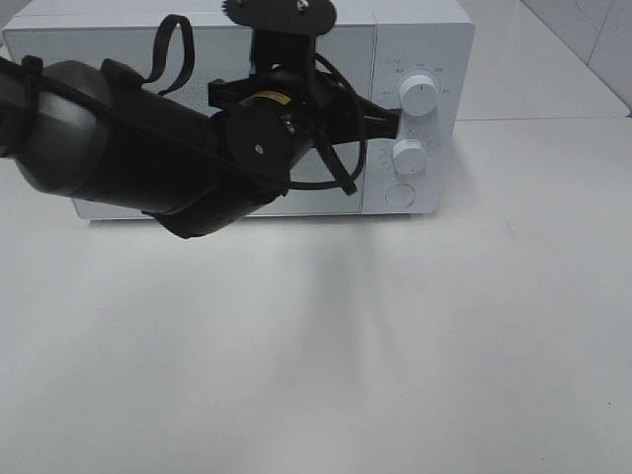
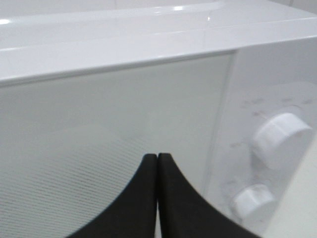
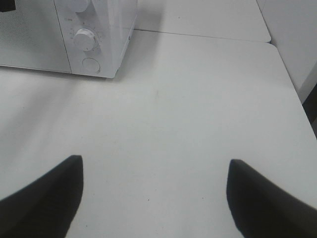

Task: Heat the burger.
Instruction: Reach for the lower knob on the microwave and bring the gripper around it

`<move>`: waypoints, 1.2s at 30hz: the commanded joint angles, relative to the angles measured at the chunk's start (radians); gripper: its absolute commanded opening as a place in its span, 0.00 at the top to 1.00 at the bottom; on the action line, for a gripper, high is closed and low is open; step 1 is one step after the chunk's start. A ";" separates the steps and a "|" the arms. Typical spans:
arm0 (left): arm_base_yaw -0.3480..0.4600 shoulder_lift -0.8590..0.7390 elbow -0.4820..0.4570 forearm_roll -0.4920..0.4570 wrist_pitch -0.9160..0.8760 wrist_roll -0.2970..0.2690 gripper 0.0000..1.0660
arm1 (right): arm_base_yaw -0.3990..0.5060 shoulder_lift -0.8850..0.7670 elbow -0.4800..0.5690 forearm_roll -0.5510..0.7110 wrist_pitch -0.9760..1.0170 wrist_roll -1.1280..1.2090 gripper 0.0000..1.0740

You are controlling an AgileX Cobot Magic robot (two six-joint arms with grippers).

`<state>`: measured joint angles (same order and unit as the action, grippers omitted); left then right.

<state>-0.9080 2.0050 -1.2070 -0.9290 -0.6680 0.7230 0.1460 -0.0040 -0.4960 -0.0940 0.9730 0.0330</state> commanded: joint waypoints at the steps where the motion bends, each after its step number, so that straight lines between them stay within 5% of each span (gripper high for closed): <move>1: -0.046 -0.018 -0.006 -0.024 0.118 0.085 0.91 | -0.004 -0.025 0.002 -0.003 -0.012 0.006 0.30; 2: -0.055 -0.020 -0.006 -0.024 0.234 0.091 0.77 | -0.004 -0.025 0.002 -0.003 -0.012 0.006 0.30; 4: -0.056 -0.021 -0.006 -0.026 0.410 0.088 0.67 | -0.004 -0.025 0.002 -0.003 -0.012 0.006 0.30; 5: -0.056 -0.021 -0.006 -0.032 0.469 0.081 0.46 | -0.004 -0.025 0.002 -0.003 -0.012 0.006 0.30; 6: -0.056 -0.021 -0.006 -0.032 0.469 0.081 0.46 | -0.004 -0.025 0.002 -0.003 -0.012 0.006 0.30; 8: -0.043 -0.022 -0.006 -0.051 0.637 0.075 0.25 | -0.004 -0.025 0.002 -0.003 -0.012 0.006 0.30; 12: -0.018 -0.040 -0.006 -0.051 0.769 0.060 0.23 | -0.004 -0.025 0.002 -0.003 -0.012 0.006 0.30; 18: 0.081 -0.106 -0.006 0.005 0.914 -0.074 0.23 | -0.004 -0.025 0.002 -0.003 -0.012 0.006 0.30; 19: 0.120 -0.133 -0.006 0.075 0.967 -0.152 0.23 | -0.004 -0.025 0.002 -0.003 -0.012 0.006 0.30; 21: 0.134 -0.145 -0.006 0.115 0.996 -0.192 0.23 | -0.004 -0.025 0.002 -0.003 -0.012 0.006 0.30; 22: 0.165 -0.173 -0.006 0.242 1.060 -0.318 0.23 | -0.004 -0.025 0.002 -0.003 -0.012 0.006 0.30; 23: 0.165 -0.173 -0.006 0.242 1.060 -0.318 0.23 | -0.004 -0.025 0.002 -0.003 -0.012 0.006 0.30; 24: 0.188 -0.194 -0.006 0.378 1.117 -0.455 0.23 | -0.004 -0.025 0.002 -0.003 -0.012 0.006 0.30; 25: 0.188 -0.194 -0.006 0.378 1.117 -0.455 0.23 | -0.004 -0.025 0.002 -0.003 -0.012 0.006 0.30; 26: 0.199 -0.208 -0.006 0.458 1.156 -0.538 0.23 | -0.004 -0.025 0.002 -0.003 -0.012 0.006 0.30; 27: 0.212 -0.235 -0.006 0.604 1.246 -0.684 0.23 | -0.004 -0.025 0.002 -0.003 -0.012 0.006 0.30; 28: 0.212 -0.235 -0.006 0.604 1.246 -0.684 0.23 | -0.004 -0.025 0.002 -0.003 -0.012 0.006 0.30; 29: 0.218 -0.265 -0.006 0.752 1.333 -0.808 0.23 | -0.004 -0.025 0.002 -0.003 -0.012 0.006 0.30; 32: 0.218 -0.302 -0.006 0.882 1.433 -0.880 0.23 | -0.004 -0.025 0.002 -0.003 -0.012 0.006 0.30; 36: 0.251 -0.350 -0.006 0.914 1.527 -0.864 0.23 | -0.004 -0.025 0.002 -0.003 -0.012 0.006 0.30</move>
<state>-0.6800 1.6890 -1.2080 -0.0450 0.7920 -0.1300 0.1460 -0.0040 -0.4960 -0.0940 0.9730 0.0330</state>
